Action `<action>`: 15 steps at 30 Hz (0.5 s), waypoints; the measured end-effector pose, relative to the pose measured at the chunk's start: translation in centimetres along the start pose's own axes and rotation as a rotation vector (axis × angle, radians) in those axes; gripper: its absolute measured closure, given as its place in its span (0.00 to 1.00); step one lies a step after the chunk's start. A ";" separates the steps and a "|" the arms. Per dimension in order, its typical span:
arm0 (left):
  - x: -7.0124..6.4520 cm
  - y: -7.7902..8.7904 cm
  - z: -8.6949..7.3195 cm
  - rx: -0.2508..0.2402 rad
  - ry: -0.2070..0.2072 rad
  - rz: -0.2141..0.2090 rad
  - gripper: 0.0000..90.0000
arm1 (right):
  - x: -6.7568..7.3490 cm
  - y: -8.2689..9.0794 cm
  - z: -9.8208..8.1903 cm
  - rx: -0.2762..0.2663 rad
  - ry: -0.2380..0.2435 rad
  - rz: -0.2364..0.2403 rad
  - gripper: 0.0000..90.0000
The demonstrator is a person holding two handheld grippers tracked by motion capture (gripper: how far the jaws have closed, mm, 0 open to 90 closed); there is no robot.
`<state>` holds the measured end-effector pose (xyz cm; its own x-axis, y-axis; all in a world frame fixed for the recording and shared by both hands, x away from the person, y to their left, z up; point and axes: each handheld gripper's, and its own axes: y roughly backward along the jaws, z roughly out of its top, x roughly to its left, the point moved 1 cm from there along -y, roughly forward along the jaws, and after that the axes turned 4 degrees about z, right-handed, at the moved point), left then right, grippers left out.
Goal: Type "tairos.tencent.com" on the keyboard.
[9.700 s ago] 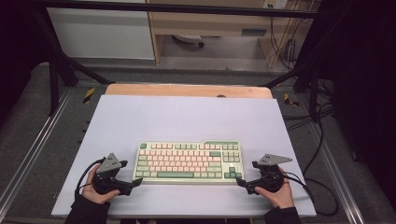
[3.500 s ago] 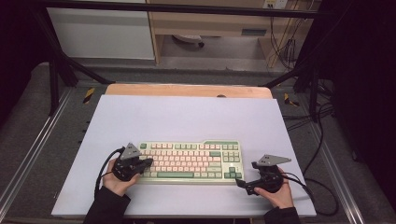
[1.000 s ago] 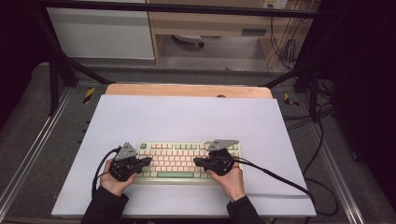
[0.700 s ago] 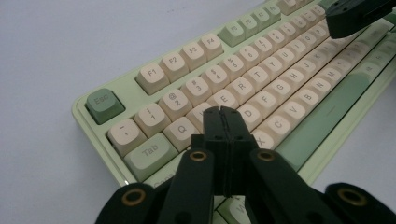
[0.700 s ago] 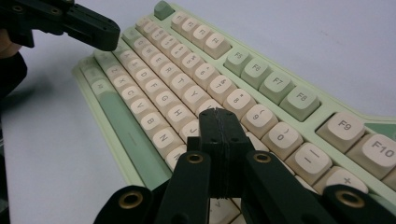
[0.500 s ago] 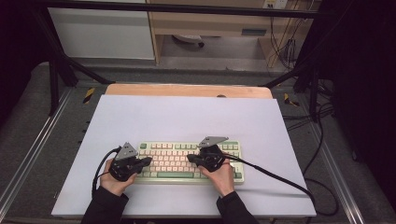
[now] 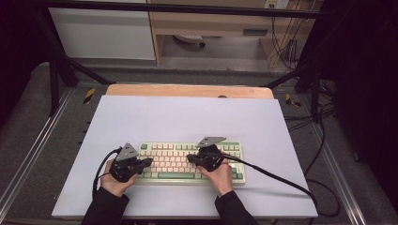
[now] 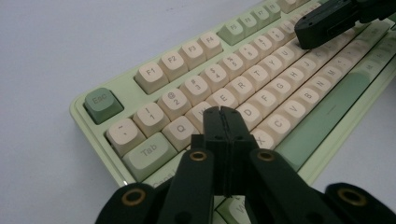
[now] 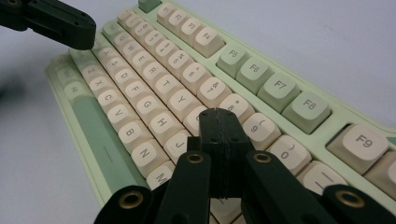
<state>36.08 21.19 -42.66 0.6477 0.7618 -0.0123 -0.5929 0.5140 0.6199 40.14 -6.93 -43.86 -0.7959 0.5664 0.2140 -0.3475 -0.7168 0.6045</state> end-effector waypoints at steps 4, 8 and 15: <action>0.0 0.0 0.0 0.000 0.000 0.000 1.00 | 0.1 -0.1 0.0 0.001 0.005 -0.004 1.00; -0.1 0.0 0.0 0.000 -0.001 -0.001 1.00 | 0.2 -0.3 -0.1 0.013 0.015 -0.012 1.00; -0.1 0.1 0.0 -0.003 -0.001 0.001 1.00 | 0.4 0.6 0.3 -0.010 0.016 0.003 1.00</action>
<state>36.03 21.16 -42.60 0.6477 0.7618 -0.0113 -0.5946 0.5147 0.6177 39.74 -6.99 -43.17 -0.8045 0.5579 0.2037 -0.3502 -0.7225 0.5961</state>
